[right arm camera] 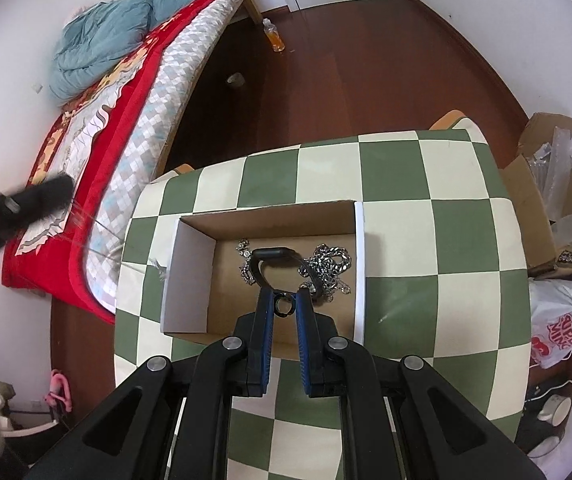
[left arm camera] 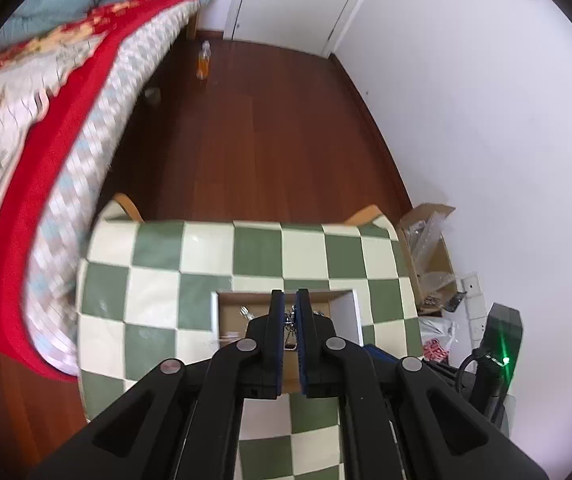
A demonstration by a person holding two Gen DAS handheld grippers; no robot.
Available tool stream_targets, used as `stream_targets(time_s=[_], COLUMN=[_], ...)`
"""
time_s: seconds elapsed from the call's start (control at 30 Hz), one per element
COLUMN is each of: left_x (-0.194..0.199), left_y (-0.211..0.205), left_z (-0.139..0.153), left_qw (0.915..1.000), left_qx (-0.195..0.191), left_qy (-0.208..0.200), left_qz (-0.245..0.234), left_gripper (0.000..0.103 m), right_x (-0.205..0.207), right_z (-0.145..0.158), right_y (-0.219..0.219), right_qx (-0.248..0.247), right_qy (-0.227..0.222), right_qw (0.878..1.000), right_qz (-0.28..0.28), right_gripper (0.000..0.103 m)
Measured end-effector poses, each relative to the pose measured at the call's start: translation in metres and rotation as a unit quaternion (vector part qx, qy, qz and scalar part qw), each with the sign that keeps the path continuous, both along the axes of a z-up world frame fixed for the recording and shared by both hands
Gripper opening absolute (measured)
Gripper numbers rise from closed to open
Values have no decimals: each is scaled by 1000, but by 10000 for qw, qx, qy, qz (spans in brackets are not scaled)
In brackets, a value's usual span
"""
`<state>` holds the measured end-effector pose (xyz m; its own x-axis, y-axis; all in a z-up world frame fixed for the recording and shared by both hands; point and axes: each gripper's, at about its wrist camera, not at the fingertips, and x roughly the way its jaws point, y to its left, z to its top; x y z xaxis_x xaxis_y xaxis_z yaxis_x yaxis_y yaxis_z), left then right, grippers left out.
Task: Organize jewelry
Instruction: 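Carry the ring and necklace into the white box with both grippers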
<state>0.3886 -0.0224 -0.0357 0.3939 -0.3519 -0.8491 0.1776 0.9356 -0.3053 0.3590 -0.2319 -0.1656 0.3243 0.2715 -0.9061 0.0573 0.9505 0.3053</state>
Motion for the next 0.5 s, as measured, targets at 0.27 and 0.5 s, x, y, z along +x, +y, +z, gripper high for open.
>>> stream_targets(time_s=[0.27, 0.5], left_x=[-6, -17], left_y=[2, -8], left_z=[-1, -41], left_qw=[9996, 9988], left_qx=[245, 219], left_qy=[6, 401], left_qz=[-100, -186], left_gripper=[3, 3], right_x=[4, 6], right_z=[3, 2], right_y=[2, 11], right_qx=[43, 45], right_qy=[-17, 33], right_qw=[10000, 10000], right_qz=[-6, 70], right_gripper=[11, 11])
